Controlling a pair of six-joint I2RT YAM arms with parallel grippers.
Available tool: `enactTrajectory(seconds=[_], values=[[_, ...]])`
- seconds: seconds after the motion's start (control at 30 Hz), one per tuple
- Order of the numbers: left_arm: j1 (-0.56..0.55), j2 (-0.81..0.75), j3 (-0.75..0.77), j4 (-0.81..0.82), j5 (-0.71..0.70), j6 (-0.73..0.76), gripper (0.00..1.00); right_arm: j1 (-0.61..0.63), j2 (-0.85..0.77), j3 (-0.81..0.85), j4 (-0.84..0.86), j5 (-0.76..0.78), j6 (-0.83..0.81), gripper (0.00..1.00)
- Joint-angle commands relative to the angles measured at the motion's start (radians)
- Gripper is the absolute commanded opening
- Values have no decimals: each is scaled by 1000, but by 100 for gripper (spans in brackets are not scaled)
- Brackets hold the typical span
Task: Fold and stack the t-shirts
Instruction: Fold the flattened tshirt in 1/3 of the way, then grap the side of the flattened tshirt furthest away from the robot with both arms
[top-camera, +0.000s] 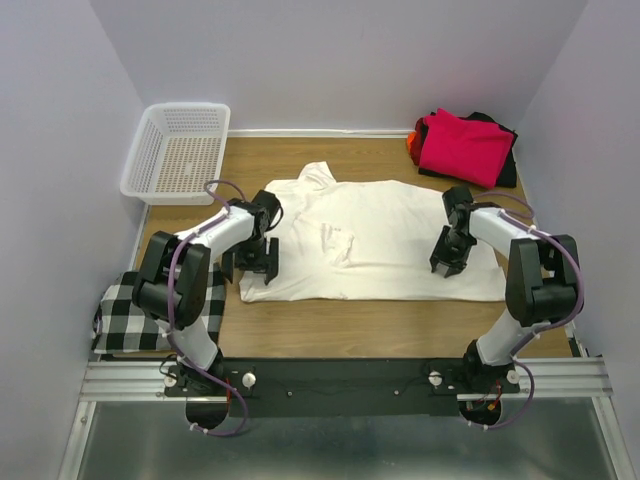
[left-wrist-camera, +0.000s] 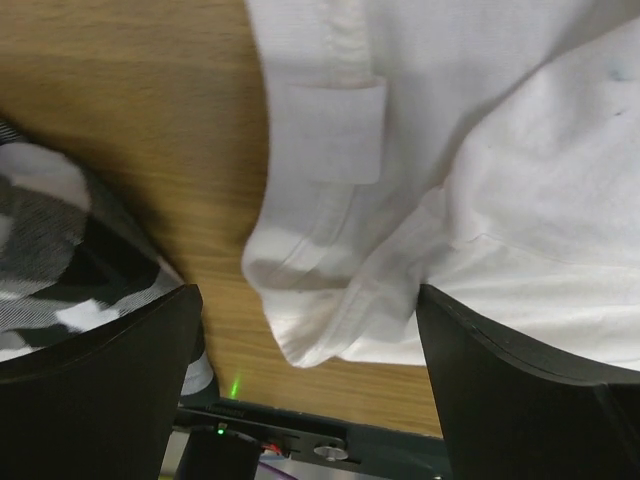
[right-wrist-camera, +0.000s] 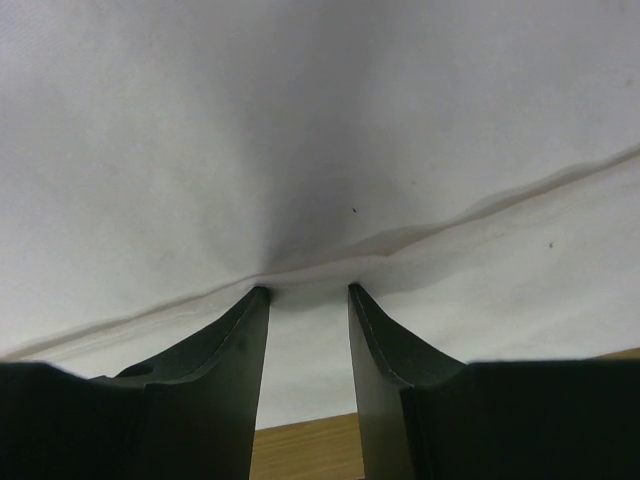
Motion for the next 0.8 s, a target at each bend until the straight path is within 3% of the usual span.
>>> enactTrajectory(seconds=[0.0, 0.13, 0.33, 0.47, 0.63, 0.73, 0.77], values=[[23, -67, 57, -90, -82, -36, 97, 20, 25, -77, -130, -24, -10, 45], [24, -88, 178, -91, -80, -32, 97, 31, -34, -18, -174, 27, 0, 45], [35, -59, 425, -6, -77, 16, 98, 31, -89, 208, -205, 140, 10, 48], [47, -1, 548, 138, 24, 89, 98, 31, -31, 340, -162, 235, 14, 55], [66, 168, 749, 232, 37, 125, 98, 29, 104, 515, -64, 215, 44, 56], [81, 261, 836, 295, 61, 139, 84, 28, 191, 563, -26, 185, 28, 55], [86, 286, 864, 307, 95, 145, 74, 29, 210, 589, -23, 191, 26, 54]])
